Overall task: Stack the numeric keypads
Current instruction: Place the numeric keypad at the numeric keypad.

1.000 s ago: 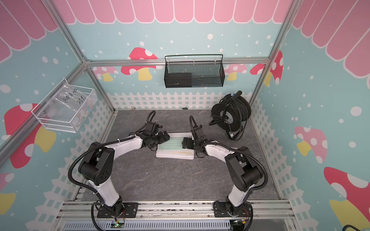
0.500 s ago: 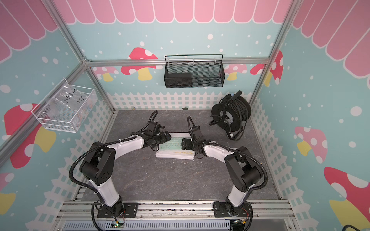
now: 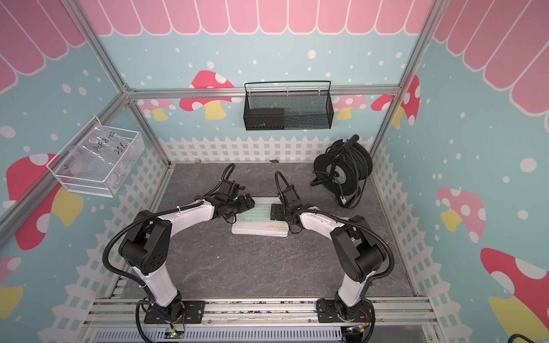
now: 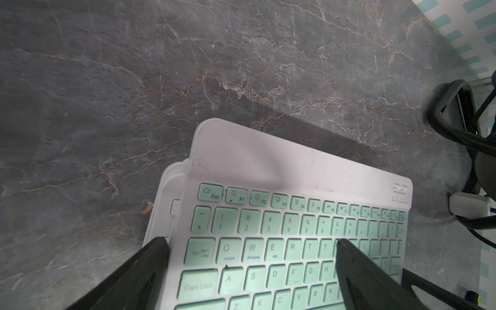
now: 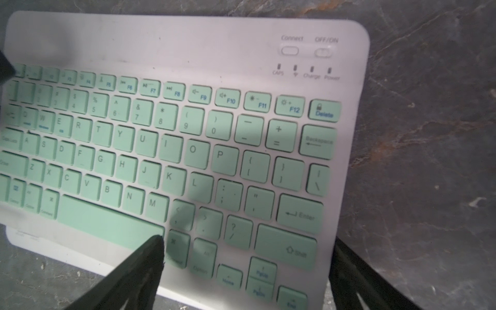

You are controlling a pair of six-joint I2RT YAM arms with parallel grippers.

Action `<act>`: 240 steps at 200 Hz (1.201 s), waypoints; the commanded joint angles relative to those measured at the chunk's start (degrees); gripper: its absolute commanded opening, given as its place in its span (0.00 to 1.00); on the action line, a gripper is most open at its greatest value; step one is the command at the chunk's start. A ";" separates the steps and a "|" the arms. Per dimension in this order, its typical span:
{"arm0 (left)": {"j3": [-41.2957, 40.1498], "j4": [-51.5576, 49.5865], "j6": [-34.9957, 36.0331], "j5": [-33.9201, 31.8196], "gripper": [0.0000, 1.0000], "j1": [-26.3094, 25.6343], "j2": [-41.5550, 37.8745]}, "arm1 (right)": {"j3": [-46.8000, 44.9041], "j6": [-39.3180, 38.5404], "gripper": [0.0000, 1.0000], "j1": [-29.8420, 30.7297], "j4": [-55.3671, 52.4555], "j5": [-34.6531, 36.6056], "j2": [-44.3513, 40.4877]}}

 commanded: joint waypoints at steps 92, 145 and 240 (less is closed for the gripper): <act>1.57 0.67 0.56 1.76 0.99 -0.81 0.67 | -2.12 3.49 0.94 4.48 0.77 -1.44 -0.75; 0.35 1.43 0.36 2.18 0.99 -0.98 -0.16 | -3.19 5.65 0.94 6.68 -0.49 0.45 -2.09; -1.47 1.22 0.64 1.17 0.99 -0.98 -2.02 | -3.42 7.41 0.94 9.24 -4.25 3.99 -3.08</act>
